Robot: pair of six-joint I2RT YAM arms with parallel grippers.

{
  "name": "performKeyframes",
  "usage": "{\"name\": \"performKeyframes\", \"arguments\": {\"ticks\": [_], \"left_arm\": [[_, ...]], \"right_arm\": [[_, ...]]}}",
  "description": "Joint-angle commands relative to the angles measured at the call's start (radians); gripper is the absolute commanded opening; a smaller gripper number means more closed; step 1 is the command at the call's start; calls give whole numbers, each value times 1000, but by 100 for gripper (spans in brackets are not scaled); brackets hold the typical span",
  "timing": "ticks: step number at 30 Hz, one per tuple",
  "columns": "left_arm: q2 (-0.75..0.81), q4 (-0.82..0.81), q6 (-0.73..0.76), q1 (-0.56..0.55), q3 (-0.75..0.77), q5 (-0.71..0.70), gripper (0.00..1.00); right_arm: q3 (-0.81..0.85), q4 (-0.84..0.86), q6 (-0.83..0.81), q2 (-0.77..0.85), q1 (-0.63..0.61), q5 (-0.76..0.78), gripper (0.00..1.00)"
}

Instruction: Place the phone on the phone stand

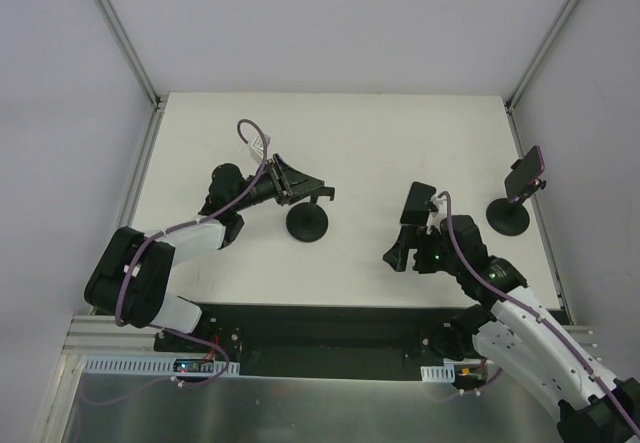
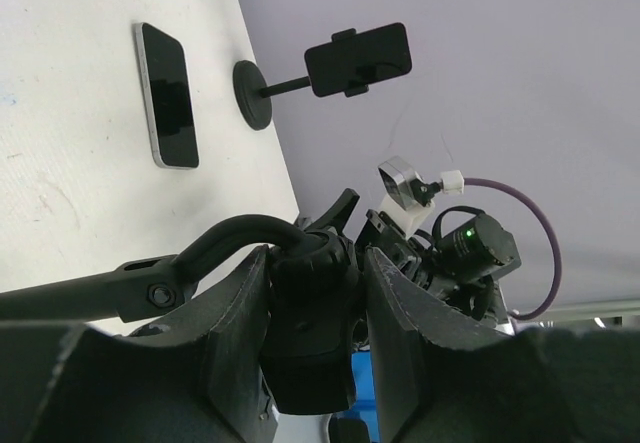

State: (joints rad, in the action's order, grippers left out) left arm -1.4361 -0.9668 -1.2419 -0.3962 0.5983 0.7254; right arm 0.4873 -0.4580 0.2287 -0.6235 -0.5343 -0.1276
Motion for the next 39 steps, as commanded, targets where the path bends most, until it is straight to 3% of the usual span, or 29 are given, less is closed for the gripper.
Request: {"name": "performKeyframes", "arguments": {"ticks": [1, 3, 4, 5, 6, 8, 11, 17, 19, 20, 21, 25, 26, 27, 30, 35, 39], "left_arm": [[19, -62, -10, -13, -63, -12, 14], [42, -26, 1, -13, -63, -11, 24], [51, 6, 12, -10, -52, -11, 25], [60, 93, 42, -9, -43, -12, 22], [83, 155, 62, -9, -29, -11, 8], [106, 255, 123, -6, 3, -21, 1], [144, 373, 153, 14, 0, -30, 0], [163, 355, 150, 40, -46, 31, 2], [152, 317, 136, 42, -55, 48, 18], [154, 300, 133, 45, -61, 57, 38], [161, 286, 125, 48, -69, 57, 47], [197, 284, 133, 88, -87, 84, 66], [212, 290, 134, 98, -89, 95, 82], [220, 296, 134, 109, -92, 123, 87], [261, 324, 137, 157, -98, 169, 98], [409, 495, 234, 227, -74, 198, 99], [517, 854, 486, 249, 38, 163, 99]], "right_arm": [[26, 48, 26, -36, 2, 22, 96], [48, 32, 12, -51, 0, 36, 96], [57, 28, 8, -65, 0, 43, 96], [62, 19, 6, -71, 0, 48, 96], [69, 15, 4, -77, 2, 52, 96], [83, 9, 4, -90, 0, 59, 96], [91, 12, 15, -104, 0, 63, 96], [86, 31, 43, -139, 2, 82, 96], [92, 35, 49, -162, 2, 88, 96], [99, 32, 52, -168, 0, 92, 96], [115, 27, 52, -176, 0, 97, 96], [181, -30, 35, -226, 2, 121, 96], [197, -44, 25, -237, 2, 153, 96], [227, -59, 14, -261, 0, 163, 96], [266, -117, 8, -304, 2, 233, 96], [326, -154, 18, -360, 10, 295, 96], [365, -150, 53, -445, 60, 307, 96]]}}
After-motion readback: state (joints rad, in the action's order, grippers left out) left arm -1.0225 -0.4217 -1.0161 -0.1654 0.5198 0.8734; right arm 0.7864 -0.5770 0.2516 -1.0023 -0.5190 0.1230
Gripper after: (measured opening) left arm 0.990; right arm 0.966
